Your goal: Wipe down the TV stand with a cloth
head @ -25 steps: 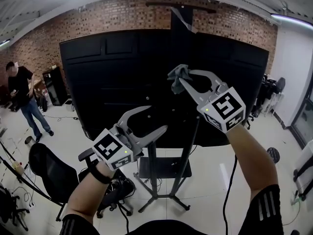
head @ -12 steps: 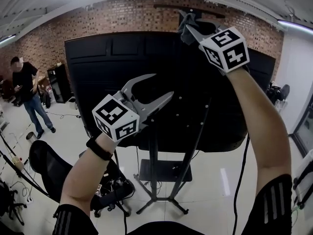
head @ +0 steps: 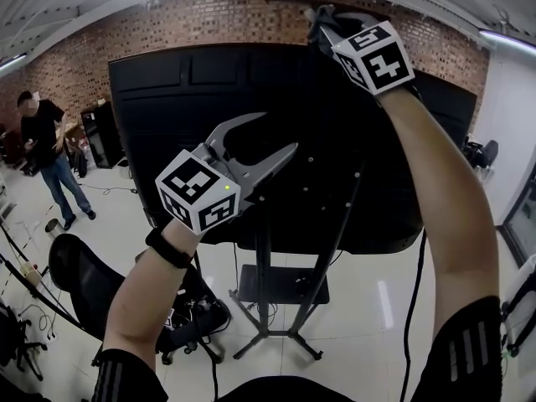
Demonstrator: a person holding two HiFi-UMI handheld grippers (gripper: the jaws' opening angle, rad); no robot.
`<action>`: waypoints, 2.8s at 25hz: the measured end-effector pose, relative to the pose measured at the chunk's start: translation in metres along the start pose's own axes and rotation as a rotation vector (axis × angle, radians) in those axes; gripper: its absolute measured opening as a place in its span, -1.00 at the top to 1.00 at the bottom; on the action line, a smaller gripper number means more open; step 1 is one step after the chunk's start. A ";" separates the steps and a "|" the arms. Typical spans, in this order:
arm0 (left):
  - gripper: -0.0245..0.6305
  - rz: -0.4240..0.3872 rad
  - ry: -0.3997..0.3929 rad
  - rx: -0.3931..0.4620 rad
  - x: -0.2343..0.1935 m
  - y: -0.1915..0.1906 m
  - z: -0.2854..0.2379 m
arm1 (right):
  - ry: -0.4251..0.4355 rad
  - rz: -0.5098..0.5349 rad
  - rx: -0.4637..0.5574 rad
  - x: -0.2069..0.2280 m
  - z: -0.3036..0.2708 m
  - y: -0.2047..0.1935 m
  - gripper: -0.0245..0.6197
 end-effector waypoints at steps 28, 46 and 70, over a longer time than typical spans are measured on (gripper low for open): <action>0.13 0.178 -0.022 -0.083 0.063 -0.097 0.036 | 0.196 0.221 -0.223 -0.223 0.047 -0.139 0.81; 0.16 0.265 0.031 -0.204 0.093 -0.169 0.093 | 0.387 0.180 -0.461 -0.368 0.074 -0.238 0.81; 0.16 0.346 0.045 -0.191 0.145 -0.183 0.110 | 0.360 -0.013 -0.234 -0.327 0.175 -0.220 0.80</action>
Point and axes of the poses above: the fingertips, and each gripper's own axes: z backward along the fingers, x to its right, y out of its top, the point moved 7 cm from there along z, backward along the fingers, and after that the axes turned 1 degree about y, right-handed, at the moved point
